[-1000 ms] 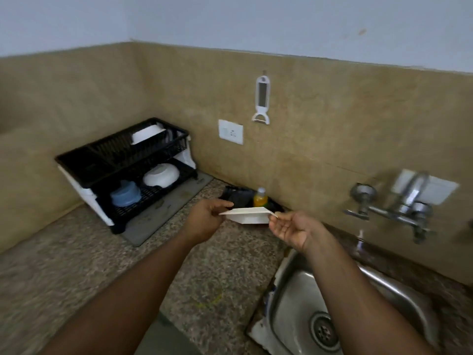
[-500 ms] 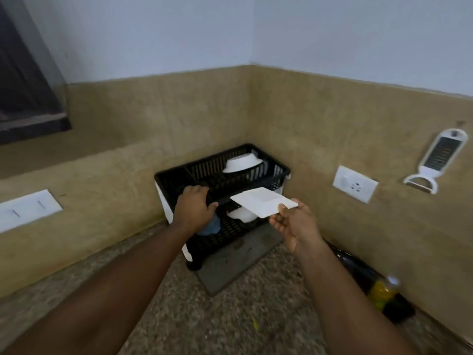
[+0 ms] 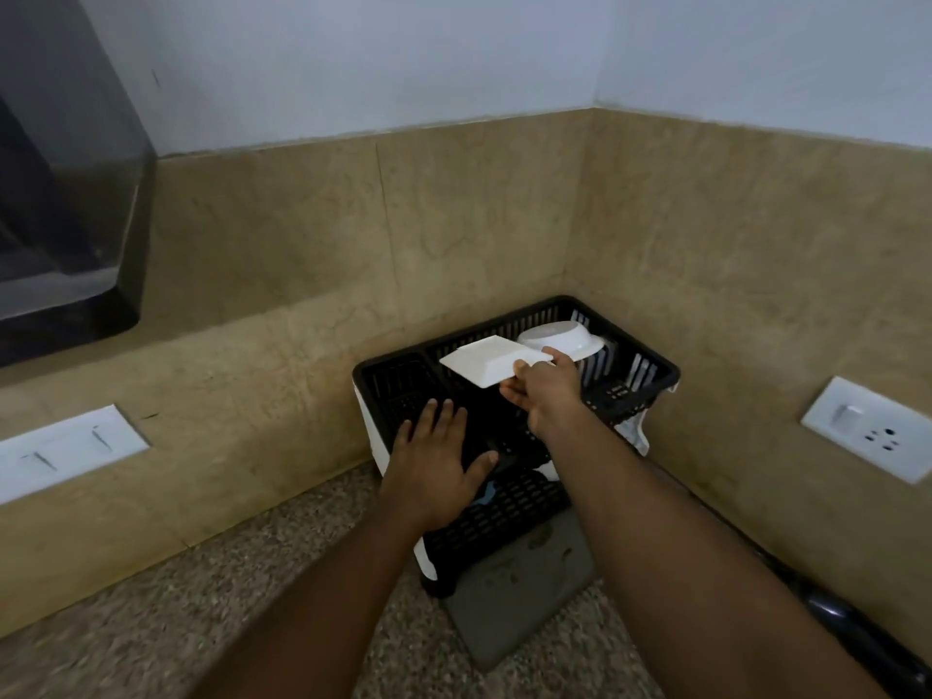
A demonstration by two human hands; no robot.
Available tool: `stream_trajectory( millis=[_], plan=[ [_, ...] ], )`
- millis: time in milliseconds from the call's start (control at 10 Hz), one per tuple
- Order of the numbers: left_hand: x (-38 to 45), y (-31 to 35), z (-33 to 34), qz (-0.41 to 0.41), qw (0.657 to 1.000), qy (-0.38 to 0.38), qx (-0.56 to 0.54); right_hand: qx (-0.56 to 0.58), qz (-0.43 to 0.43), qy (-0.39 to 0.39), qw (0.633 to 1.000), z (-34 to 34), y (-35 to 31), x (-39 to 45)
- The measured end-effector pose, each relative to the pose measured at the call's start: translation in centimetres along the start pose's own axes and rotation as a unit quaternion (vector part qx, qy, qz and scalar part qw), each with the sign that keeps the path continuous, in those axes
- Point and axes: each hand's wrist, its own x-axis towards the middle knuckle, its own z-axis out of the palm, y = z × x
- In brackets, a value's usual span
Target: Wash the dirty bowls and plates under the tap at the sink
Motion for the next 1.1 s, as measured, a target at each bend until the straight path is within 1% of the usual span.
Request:
stream_trajectory(
  millis=[300, 500, 600, 700, 800, 900, 1000, 1100],
  plan=[
    [0.5, 0.1, 0.6, 0.002, 1.0, -0.006, 0.002, -0.051, 0.013, 0.021, 0.998, 2.1, 2.9, 4.8],
    [0.7, 0.3, 0.7, 0.002, 1.0, -0.009, 0.005, -0.135, 0.018, 0.032, 0.99, 2.0, 3.1, 5.6],
    [0.8, 0.4, 0.7, 0.004, 1.0, -0.009, 0.004, -0.18, -0.013, 0.039, 0.983, 1.6, 3.5, 5.4],
    [0.8, 0.5, 0.5, 0.005, 1.0, -0.013, 0.0, -0.177, -0.031, 0.029, 0.983, 0.8, 3.8, 4.6],
    [0.5, 0.7, 0.3, 0.007, 1.0, -0.012, -0.001, -0.142, -0.027, 0.006, 0.989, 0.2, 3.6, 3.4],
    [0.2, 0.8, -0.2, 0.004, 1.0, -0.019, -0.011, -0.131, -0.047, -0.015, 0.99, -0.7, 2.0, 1.3],
    [-0.2, 1.2, -0.7, 0.002, 0.999, -0.019, -0.05, -0.135, -0.071, -0.032, 0.988, -3.2, -0.6, -2.6],
    [-1.2, 3.1, -1.6, 0.03, 0.998, -0.014, -0.062, -0.143, -0.109, -0.028, 0.983, -7.5, -2.2, -7.0]
  ],
)
